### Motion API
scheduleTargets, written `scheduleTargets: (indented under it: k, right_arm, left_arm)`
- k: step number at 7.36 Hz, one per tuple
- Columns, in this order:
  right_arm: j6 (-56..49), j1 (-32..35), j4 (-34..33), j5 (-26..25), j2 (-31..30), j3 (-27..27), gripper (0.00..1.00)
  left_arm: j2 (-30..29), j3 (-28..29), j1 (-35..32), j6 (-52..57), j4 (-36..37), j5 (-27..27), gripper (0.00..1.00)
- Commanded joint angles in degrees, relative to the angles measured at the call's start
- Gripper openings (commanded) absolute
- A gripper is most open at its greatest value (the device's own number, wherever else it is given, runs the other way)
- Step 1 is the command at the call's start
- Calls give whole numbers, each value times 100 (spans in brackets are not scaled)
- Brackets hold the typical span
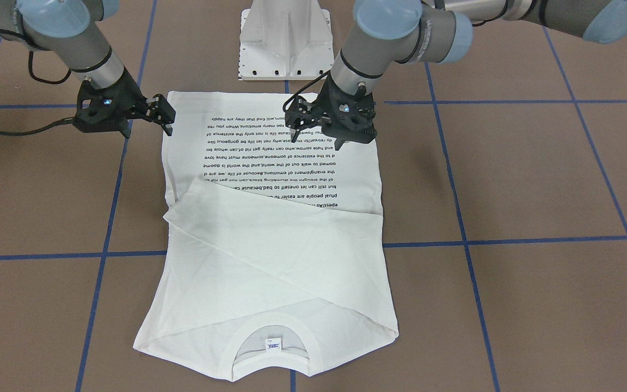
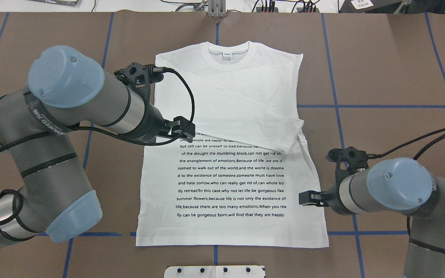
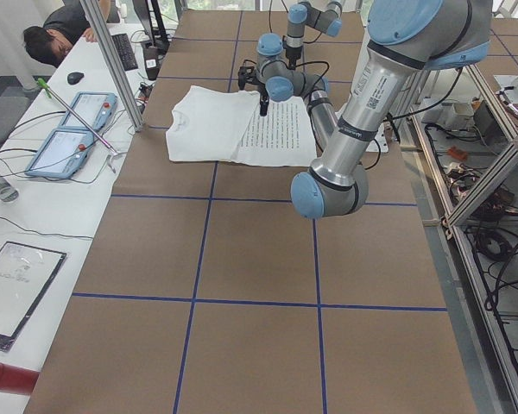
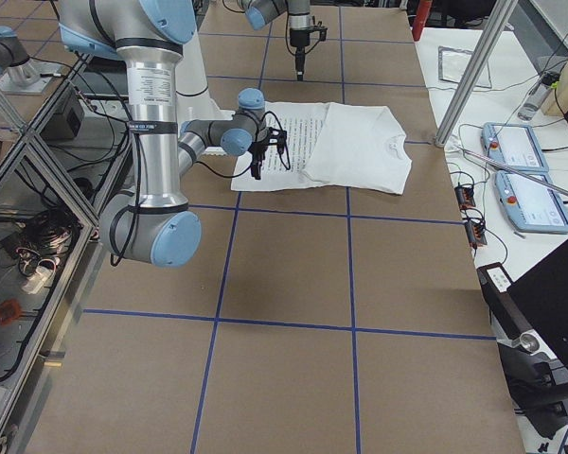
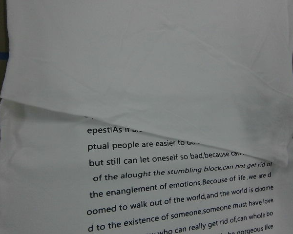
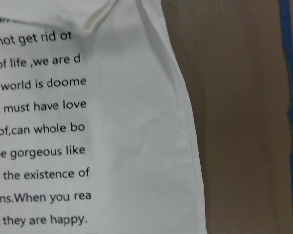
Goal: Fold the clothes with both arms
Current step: 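Release the sleeve with the left gripper while the right gripper moves toward the hem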
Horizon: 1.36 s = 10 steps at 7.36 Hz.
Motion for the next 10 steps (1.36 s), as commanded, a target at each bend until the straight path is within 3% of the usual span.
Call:
scheduleTargets:
  k: [1,4,8,10]
  right_arm:
    - [339,-615,11,-268,-53,-214,99]
    - [330,-634,301,-252,-61,-602,90]
    - [409,-660,301,-181,-79,-551,83]
    - [576,-713,293,-190,-70,-481,71]
  left_arm:
    - [53,-231,14,-4,213,47,100]
    - [53,-231,32,-4,213,179,100]
    - [62,-222,40,-4,205,188,100]
    - [53,-188,49,5,187,188,100]
